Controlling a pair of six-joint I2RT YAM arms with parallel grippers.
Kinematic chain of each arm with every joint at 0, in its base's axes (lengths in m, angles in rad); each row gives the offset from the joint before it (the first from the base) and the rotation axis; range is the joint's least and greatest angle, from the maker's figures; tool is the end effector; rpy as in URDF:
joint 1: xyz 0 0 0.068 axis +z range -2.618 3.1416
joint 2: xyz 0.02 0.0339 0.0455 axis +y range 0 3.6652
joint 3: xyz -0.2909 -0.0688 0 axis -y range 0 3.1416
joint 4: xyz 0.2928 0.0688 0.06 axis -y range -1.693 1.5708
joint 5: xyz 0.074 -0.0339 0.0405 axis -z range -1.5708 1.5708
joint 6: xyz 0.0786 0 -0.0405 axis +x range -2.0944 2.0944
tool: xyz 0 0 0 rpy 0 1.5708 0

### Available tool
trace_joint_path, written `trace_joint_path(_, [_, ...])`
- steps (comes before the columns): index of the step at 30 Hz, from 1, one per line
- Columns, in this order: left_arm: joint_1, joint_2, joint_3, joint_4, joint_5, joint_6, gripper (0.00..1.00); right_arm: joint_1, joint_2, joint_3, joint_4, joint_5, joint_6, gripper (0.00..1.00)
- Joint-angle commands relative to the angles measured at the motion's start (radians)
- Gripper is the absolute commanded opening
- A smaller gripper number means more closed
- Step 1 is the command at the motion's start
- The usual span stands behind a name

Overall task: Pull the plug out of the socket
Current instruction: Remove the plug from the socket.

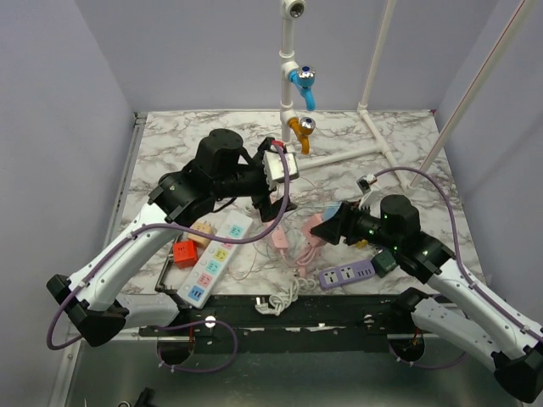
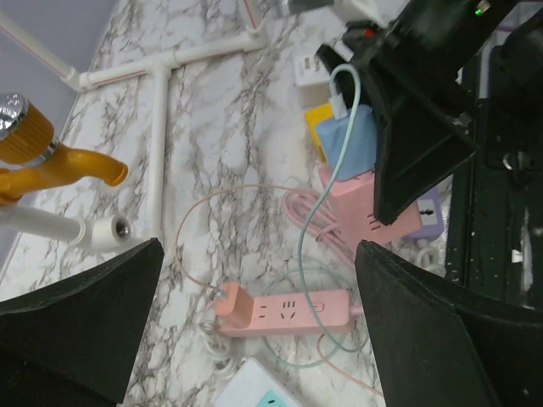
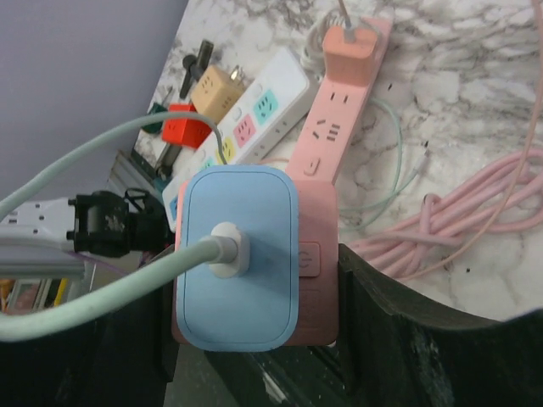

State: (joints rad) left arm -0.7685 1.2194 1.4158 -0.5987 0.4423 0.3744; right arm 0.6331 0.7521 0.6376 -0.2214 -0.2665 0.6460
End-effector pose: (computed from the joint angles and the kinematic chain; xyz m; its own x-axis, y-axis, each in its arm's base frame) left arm 0.2130 -0.2527 0.4458 0.0713 0.3908 -0.9177 0.9511 0.2504 0.1805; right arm 0.1867 0.1627 0.2890 -0.6765 0.2239 -0.7016 -0.4558 0.6210 0.6377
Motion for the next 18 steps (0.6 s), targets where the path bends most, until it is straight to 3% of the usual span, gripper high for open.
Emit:
trace_joint_path(1, [0.002,-0.003,0.09,-0.09,0.172,-0.051,0.99,-0.004,-0.008,0.056,-0.145,-0.186,-0.025,0.01])
trace_joint_path(7, [-0.001,-0.009,0.083,-0.113,0.278,-0.041,0.98,-0.004,-0.007,0.136,-0.233,-0.361,-0.091,0.01])
trace_joint_path(18, [-0.076,0.003,0.0,-0.133,0.308,-0.004,0.99,-0.004,0.075,0.154,-0.149,-0.531,-0.123,0.01])
